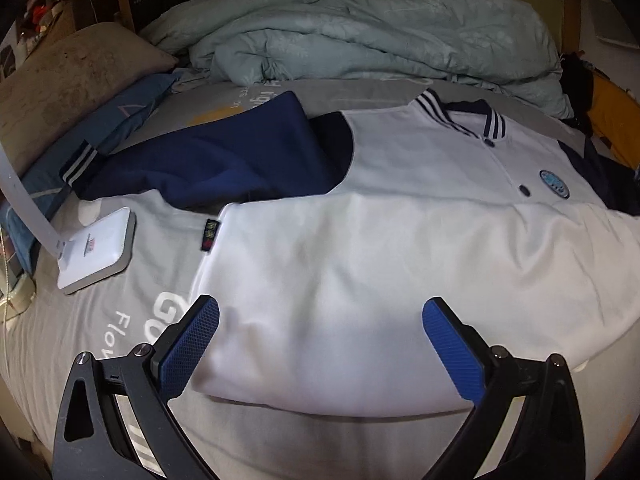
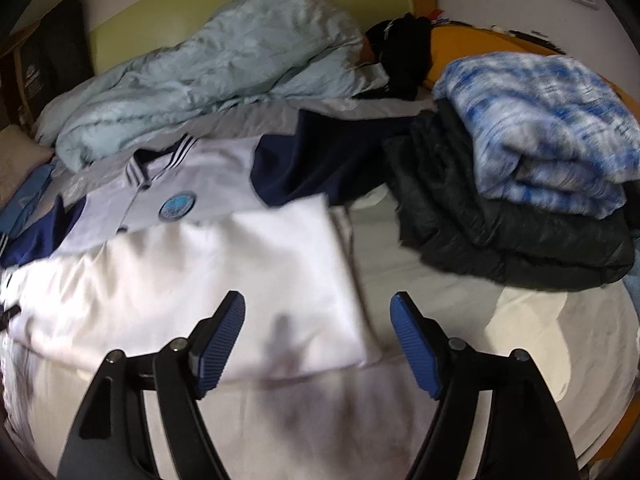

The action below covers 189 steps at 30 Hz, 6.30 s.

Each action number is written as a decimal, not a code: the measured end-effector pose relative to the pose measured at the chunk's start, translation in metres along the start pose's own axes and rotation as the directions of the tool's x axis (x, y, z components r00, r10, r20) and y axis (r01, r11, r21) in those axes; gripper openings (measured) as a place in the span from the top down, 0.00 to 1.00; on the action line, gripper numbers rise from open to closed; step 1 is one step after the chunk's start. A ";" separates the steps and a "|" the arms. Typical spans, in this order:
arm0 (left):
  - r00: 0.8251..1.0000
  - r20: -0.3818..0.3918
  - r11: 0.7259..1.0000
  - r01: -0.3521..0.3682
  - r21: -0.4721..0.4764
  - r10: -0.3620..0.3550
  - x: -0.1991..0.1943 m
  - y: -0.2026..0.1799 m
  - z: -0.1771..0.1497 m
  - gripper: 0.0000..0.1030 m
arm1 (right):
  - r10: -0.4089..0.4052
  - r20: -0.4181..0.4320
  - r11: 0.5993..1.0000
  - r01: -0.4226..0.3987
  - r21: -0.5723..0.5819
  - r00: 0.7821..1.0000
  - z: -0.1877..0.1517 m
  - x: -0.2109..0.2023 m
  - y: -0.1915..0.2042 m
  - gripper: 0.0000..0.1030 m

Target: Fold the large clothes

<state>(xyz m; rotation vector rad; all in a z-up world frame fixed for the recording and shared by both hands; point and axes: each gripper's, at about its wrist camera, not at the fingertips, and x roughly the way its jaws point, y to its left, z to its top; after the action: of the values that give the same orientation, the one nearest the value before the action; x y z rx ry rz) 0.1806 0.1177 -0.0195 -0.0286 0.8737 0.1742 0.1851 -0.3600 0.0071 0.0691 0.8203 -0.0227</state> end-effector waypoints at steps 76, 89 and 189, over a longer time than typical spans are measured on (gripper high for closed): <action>0.937 0.219 0.962 0.271 0.037 -0.272 -0.003 0.015 0.097 0.94 | 0.101 0.046 0.990 -0.096 -0.100 0.994 -0.006 0.018 0.056 0.00; 0.917 0.181 0.930 0.365 -0.029 -0.354 -0.048 -0.008 0.039 0.45 | 0.107 0.066 0.994 -0.105 -0.037 0.992 -0.003 0.008 0.045 0.00; 0.931 0.314 0.961 0.238 -0.141 -0.185 -0.105 0.053 0.037 0.00 | 0.400 -0.052 0.843 -0.390 -0.370 0.915 -0.091 -0.030 0.304 0.63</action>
<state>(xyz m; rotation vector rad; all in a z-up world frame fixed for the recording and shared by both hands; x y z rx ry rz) 0.1339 0.1592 0.0873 -0.2572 0.5460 0.0501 0.1125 -0.0501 -0.0173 -0.1241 0.7576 0.5253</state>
